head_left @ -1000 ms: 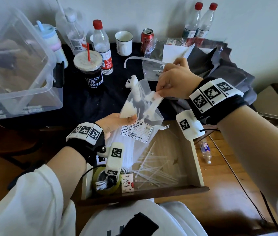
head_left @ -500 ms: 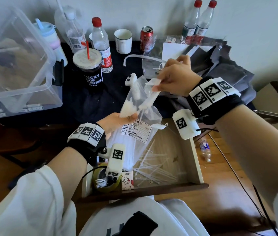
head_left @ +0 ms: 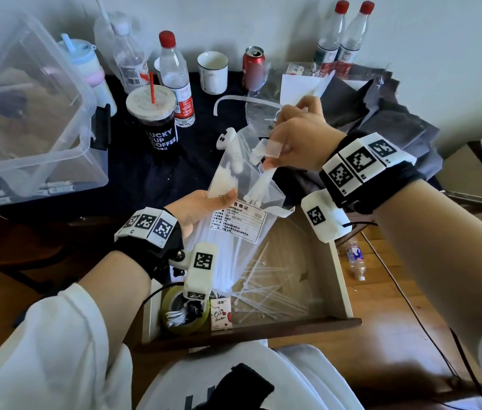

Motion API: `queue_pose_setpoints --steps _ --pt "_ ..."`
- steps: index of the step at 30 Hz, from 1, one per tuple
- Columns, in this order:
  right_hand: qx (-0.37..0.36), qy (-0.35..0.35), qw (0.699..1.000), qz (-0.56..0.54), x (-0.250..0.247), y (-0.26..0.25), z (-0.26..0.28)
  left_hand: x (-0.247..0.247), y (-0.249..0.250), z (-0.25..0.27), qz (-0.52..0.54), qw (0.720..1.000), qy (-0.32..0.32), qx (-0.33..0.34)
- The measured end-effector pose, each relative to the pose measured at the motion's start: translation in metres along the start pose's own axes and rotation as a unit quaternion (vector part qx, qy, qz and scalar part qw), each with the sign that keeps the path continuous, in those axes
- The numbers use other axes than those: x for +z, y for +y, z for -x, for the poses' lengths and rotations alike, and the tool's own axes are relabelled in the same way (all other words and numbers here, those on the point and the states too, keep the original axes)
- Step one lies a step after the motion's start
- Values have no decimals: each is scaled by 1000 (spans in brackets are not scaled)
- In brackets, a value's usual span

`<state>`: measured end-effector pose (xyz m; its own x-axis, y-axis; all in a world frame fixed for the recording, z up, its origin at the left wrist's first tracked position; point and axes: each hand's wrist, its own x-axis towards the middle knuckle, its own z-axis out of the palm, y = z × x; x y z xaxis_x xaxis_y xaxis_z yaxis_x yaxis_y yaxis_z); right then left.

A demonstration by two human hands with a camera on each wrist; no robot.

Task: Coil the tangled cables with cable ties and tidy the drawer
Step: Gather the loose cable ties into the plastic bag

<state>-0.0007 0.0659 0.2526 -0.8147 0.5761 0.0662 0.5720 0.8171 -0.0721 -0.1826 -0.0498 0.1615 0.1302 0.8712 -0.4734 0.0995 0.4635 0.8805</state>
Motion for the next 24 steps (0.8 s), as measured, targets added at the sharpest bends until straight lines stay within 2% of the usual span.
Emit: queue_pose_setpoints --steps 4,6,10,15,17,19,21,24 --pt "-23 -70 995 63 9 -15 -4 5 -2 -5 14 1000 -10 19" --pt "-17 -68 995 75 10 -19 -4 8 -6 -7 42 999 -7 29" --pt "5 -3 995 103 3 -21 -2 7 -5 -7 71 997 6 41" --pt "-43 -59 988 133 10 -31 -3 6 -5 -9 61 997 14 49" --pt "-50 -7 994 97 11 -31 -2 6 -8 -9 100 993 24 62" --pt "-60 74 995 13 8 -30 -1 5 -11 -9 141 986 45 81" --pt "-74 143 985 -59 7 -26 -3 3 -11 -10 166 978 64 108" --pt "-66 204 969 -121 5 -21 -4 2 -7 -13 189 972 68 121"
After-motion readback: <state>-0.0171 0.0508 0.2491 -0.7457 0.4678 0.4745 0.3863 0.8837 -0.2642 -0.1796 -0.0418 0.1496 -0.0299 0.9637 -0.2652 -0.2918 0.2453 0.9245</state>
